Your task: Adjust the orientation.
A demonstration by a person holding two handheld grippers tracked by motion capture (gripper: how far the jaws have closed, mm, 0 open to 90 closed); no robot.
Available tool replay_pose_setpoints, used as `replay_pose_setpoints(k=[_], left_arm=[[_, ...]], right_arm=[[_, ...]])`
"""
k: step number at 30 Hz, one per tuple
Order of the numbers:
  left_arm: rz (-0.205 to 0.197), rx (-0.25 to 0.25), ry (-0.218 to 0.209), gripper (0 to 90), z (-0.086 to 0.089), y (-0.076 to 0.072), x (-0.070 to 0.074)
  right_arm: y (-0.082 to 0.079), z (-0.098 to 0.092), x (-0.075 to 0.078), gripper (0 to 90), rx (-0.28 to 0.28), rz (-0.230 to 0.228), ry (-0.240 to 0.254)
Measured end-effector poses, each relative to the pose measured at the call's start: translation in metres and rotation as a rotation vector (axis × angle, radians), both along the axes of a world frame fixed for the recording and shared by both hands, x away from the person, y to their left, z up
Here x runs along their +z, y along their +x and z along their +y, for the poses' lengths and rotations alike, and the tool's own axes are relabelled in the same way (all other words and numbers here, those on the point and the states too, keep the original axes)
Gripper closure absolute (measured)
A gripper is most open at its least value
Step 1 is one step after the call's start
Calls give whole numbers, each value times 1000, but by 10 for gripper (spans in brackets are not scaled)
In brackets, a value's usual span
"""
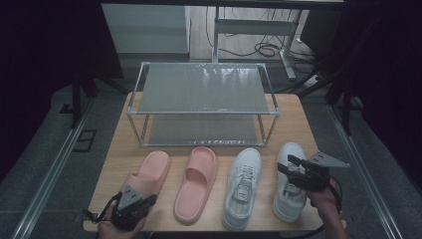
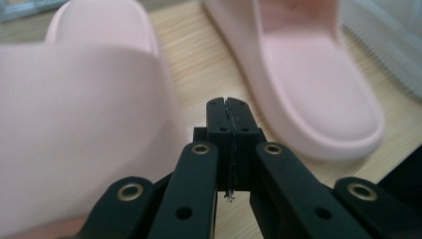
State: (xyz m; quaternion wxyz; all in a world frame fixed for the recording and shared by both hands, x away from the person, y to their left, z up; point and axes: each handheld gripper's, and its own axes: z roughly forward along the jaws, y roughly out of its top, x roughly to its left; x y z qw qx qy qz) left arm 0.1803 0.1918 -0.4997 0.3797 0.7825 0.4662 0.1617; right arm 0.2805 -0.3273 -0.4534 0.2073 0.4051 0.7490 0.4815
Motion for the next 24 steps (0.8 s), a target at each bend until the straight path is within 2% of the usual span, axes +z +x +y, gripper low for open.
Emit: replay_pose_setpoints(k=[13,17,24], left_arm=[[44,17,15,900,7,2,-13],[48,19,-3,900,11,3,-15],[47,32,9,900,16,3,-15]], right_arm=[[0,1,-5,436,-8,20,-11],[0,-1,-4,440,-17,23,-9],[-3,-4,-1,442,-18,11,-2]])
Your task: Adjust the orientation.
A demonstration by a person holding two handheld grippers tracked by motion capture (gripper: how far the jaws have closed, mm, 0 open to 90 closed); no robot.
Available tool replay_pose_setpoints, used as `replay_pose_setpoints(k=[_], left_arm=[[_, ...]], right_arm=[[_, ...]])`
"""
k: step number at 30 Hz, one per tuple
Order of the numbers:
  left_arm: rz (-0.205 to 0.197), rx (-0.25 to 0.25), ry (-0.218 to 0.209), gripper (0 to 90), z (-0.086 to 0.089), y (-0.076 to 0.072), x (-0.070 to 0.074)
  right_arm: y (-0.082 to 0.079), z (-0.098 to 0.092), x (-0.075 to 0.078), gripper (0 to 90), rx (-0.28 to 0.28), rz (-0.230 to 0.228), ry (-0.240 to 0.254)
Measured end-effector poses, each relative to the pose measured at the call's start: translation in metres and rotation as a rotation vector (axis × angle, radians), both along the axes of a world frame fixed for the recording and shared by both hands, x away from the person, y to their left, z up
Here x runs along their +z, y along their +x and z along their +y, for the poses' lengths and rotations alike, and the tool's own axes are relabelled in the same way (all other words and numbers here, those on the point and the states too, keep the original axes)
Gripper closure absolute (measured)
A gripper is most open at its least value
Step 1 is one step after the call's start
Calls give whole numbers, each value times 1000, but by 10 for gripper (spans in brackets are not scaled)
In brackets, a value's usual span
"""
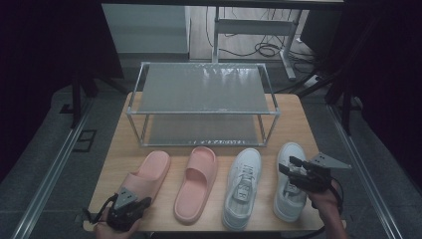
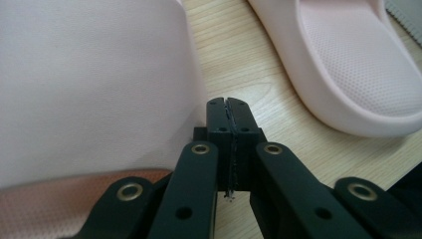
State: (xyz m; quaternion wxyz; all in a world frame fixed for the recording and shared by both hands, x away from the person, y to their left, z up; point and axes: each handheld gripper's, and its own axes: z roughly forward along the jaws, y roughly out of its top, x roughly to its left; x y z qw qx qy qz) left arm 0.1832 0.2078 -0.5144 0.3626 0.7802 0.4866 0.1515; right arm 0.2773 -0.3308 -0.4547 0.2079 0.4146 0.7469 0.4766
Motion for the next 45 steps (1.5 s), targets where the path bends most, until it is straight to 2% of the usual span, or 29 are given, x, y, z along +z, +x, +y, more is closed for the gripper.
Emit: replay_pose_setpoints(k=[5,8,13,19,28,32,45], left_arm=[[9,12,-15,900,9,-1,0],[4,31,1,900,15,-2,0],[4,60,-10,900,26,-1,0],[7,82,-18,897,39,4,1],[19,101,-53,898,58,10,2],[23,104,-43,895,64,14,3],[18,150,-56,889,83,24,7]], right_arm=[[-1,0,1,444,0,-1,1],[-2,0,1,443,1,-2,-2],[-2,0,1,444,1,0,-2],[-3,0,1,444,1,0,-6],[-4,-2,2,446,-4,-4,-5],[-4,-1,2,445,-5,-4,-6],[-4,0,1,446,-4,0,-10]])
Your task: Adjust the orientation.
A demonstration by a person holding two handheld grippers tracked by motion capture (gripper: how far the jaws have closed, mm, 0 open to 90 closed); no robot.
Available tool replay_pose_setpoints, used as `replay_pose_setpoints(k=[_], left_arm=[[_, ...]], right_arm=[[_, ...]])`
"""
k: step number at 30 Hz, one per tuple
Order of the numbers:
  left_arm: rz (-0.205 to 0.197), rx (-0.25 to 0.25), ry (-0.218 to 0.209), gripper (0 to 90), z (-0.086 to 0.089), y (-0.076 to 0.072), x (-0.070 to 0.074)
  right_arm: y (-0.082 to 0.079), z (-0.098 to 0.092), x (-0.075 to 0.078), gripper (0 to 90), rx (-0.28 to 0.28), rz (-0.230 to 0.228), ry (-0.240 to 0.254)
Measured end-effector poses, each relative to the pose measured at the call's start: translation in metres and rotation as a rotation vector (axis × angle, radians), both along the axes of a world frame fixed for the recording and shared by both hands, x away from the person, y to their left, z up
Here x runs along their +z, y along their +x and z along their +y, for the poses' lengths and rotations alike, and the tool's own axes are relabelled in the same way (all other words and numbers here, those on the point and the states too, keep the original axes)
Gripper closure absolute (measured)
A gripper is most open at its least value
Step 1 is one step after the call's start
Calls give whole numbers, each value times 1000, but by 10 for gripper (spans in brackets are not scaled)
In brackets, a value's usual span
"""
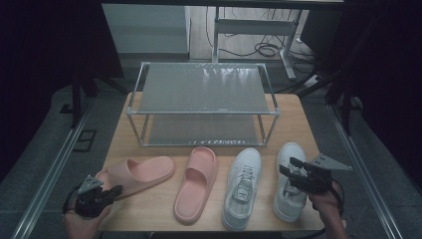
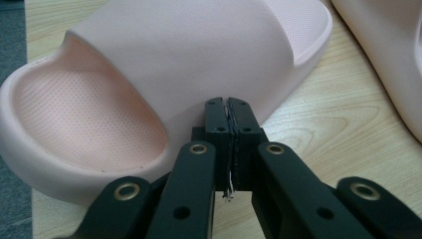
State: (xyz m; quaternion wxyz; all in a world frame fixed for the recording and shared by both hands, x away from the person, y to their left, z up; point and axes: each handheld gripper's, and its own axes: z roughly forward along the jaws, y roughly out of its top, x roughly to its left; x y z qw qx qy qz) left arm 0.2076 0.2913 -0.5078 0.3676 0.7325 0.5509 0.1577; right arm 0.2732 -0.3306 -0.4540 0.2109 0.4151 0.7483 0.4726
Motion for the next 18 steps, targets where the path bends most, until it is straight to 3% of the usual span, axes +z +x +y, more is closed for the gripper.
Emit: replay_pose_setpoints(k=[3,9,11,18], left_arm=[[-8,6,-9,887,-1,-3,0],[-64,-14,-17,890,-14,-13,10],[-96,-28,-8,889,-24,-9,20],[-138,-53,6,879,-46,11,35]], right_arm=[[-1,0,0,446,0,0,0],[-2,-1,3,448,2,-6,14],[-2,-1,2,447,2,-6,13],[-2,-1,2,448,2,-6,12]])
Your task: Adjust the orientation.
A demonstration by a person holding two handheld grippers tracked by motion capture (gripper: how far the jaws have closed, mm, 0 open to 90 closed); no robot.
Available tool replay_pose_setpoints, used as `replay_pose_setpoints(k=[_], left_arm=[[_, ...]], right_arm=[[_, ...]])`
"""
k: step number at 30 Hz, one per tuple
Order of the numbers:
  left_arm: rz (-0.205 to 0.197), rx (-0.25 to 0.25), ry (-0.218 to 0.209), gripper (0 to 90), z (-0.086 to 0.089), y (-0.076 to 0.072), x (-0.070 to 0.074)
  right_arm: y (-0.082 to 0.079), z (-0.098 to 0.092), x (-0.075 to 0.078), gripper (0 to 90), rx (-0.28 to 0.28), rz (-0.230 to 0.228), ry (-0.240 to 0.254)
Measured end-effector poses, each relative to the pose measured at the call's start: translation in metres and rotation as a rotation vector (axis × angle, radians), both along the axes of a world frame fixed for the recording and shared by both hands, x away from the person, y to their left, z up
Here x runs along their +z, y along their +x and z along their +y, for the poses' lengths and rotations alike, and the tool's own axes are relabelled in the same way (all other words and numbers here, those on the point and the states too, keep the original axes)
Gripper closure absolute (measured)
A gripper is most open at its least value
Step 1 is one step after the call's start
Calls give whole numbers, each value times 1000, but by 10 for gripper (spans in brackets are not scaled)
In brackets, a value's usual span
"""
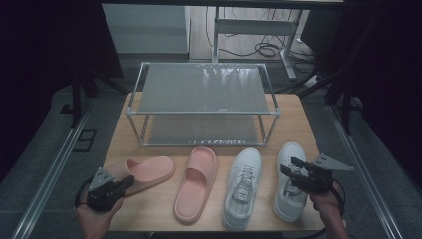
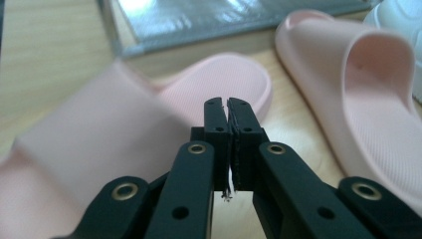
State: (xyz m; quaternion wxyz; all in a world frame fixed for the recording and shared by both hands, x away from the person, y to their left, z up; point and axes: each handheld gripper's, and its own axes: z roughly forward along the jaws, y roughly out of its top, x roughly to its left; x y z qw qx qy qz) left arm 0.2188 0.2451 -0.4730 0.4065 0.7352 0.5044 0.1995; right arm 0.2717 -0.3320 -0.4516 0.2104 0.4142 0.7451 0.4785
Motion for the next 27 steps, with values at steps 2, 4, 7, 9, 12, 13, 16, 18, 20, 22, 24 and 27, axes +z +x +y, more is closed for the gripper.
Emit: replay_pose_setpoints(k=[2,4,7,9,12,13,16,18,20,22,24,27], left_arm=[[-4,-7,2,872,-7,10,3],[-6,-21,12,875,-15,22,7],[-1,-26,9,882,-23,41,8],[7,-20,1,889,-27,55,7],[25,-9,-3,900,-31,72,4],[31,-8,2,900,-33,77,3],[43,-8,8,900,-38,88,2],[51,-7,15,900,-42,95,2],[60,-3,24,900,-46,102,2],[87,15,44,900,-50,114,-1],[97,21,50,900,-52,117,-3],[129,33,65,900,-57,126,-8]], right_arm=[[0,0,0,448,1,0,0],[0,0,0,448,3,0,-1],[0,1,0,449,3,0,-1],[0,1,0,449,5,0,-1],[0,1,0,451,5,3,1],[0,1,0,451,5,3,1],[0,0,0,452,4,2,2],[1,0,0,452,3,4,3],[1,0,-1,451,4,5,2],[1,1,-1,451,7,6,1],[1,2,-1,451,8,8,2],[1,2,-1,451,8,8,2]])
